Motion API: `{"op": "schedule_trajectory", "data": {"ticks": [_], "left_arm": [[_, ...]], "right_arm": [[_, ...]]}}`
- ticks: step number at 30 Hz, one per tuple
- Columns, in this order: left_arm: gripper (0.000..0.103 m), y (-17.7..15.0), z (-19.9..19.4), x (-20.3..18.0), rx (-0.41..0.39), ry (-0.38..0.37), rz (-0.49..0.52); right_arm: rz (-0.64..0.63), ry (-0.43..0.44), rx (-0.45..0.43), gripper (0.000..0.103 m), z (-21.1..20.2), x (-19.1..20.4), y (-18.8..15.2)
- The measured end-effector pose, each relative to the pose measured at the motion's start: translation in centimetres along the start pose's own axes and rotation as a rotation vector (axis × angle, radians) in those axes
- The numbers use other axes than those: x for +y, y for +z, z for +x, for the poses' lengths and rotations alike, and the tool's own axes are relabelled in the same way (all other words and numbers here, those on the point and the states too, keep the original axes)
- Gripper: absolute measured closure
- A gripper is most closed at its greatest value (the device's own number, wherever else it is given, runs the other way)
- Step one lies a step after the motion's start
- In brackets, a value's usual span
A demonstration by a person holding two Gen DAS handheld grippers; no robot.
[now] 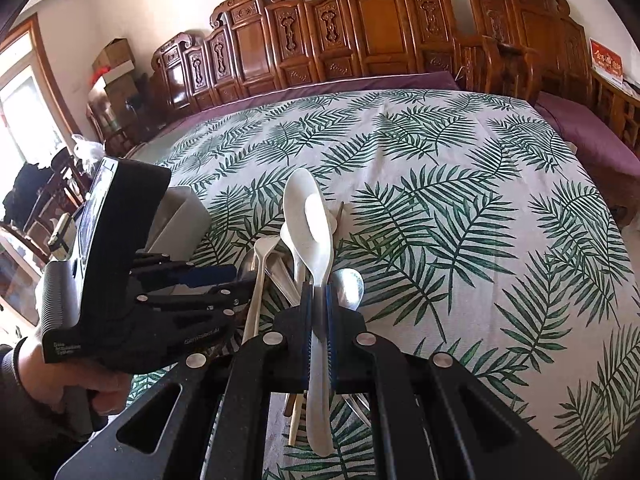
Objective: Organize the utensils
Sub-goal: 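Lift the metal spoon with the left tool and lower it into the grey tray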
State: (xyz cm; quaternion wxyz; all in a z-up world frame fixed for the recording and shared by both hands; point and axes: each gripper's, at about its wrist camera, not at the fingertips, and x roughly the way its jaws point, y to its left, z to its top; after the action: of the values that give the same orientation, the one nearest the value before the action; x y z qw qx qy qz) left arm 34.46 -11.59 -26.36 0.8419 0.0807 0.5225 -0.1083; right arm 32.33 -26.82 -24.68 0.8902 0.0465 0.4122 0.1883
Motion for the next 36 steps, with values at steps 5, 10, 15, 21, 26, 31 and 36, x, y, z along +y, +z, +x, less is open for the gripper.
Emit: {"op": "schedule_trajectory", "data": {"ticks": [5, 10, 15, 21, 26, 31, 36], "left_arm": [[0.066, 0.5, 0.3, 0.0, -0.018, -0.014, 0.001], [0.076, 0.4, 0.2, -0.1, -0.039, -0.026, 0.019], [0.077, -0.6, -1.3, 0.1, -0.065, -0.030, 0.024], [0.077, -2.1, -5.5, 0.4, -0.159, -0.039, 0.032], [0.077, -3.0, -8.7, 0.8, -0.231, -0.068, 0.008], [0.077, -3.8, -12.0, 1.3, -0.296, -0.079, -0.011], [0.077, -3.6, -14.4, 3.5, -0.342, -0.060, -0.030]], "right_arm": [[-0.008, 0.001, -0.004, 0.096, -0.2, 0.2, 0.0], [-0.007, 0.000, -0.003, 0.096, -0.3, 0.2, 0.0], [-0.014, 0.002, -0.005, 0.096, -0.4, 0.4, 0.0], [-0.035, 0.010, -0.015, 0.096, -0.8, 1.7, -0.2], [-0.064, 0.018, -0.029, 0.096, -1.3, 3.3, -0.4], [-0.081, 0.027, -0.048, 0.096, -2.0, 4.6, -0.6], [-0.080, 0.046, -0.065, 0.096, -2.4, 5.7, -0.5]]}}
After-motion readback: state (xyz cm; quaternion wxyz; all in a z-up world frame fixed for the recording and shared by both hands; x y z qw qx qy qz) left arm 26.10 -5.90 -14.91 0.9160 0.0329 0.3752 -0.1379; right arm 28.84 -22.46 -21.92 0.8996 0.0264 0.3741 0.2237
